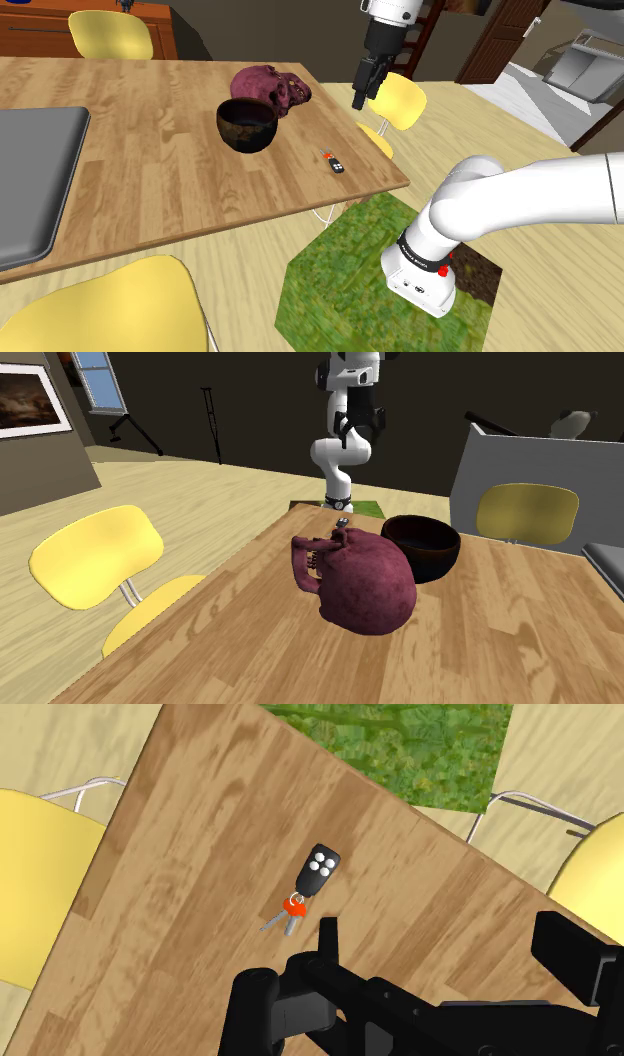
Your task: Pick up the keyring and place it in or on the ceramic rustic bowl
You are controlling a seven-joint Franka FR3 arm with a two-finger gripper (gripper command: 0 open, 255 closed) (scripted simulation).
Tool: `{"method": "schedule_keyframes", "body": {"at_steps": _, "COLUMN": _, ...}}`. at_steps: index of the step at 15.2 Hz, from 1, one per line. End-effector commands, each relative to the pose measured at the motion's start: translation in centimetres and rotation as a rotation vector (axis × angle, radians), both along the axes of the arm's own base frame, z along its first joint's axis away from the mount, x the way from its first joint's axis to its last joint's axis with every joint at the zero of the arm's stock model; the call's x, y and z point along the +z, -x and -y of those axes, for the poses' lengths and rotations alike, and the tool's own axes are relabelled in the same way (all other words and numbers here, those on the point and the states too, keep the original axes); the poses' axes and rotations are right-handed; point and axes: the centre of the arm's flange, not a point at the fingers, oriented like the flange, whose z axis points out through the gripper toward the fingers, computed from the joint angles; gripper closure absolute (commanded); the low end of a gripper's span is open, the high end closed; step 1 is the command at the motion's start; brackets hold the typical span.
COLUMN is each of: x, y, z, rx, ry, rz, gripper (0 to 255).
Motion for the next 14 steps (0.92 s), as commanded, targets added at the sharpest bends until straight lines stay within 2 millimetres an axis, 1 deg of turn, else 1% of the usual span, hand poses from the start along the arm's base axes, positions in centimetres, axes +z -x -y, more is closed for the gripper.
{"method": "schedule_keyframes", "body": {"at_steps": 1, "x": 0.0, "y": 0.0, "z": 0.0, "rx": 0.0, "ry": 0.0, "rz": 0.0, "gripper": 0}}
{"method": "schedule_keyframes", "body": {"at_steps": 7, "x": -7.3, "y": -2.6, "z": 1.1, "rx": -0.158, "ry": 0.025, "rz": -0.006, "gripper": 0}}
{"method": "schedule_keyframes", "body": {"at_steps": 14, "x": -15.8, "y": -5.3, "z": 3.1, "rx": -0.343, "ry": 0.055, "rz": -0.014, "gripper": 0}}
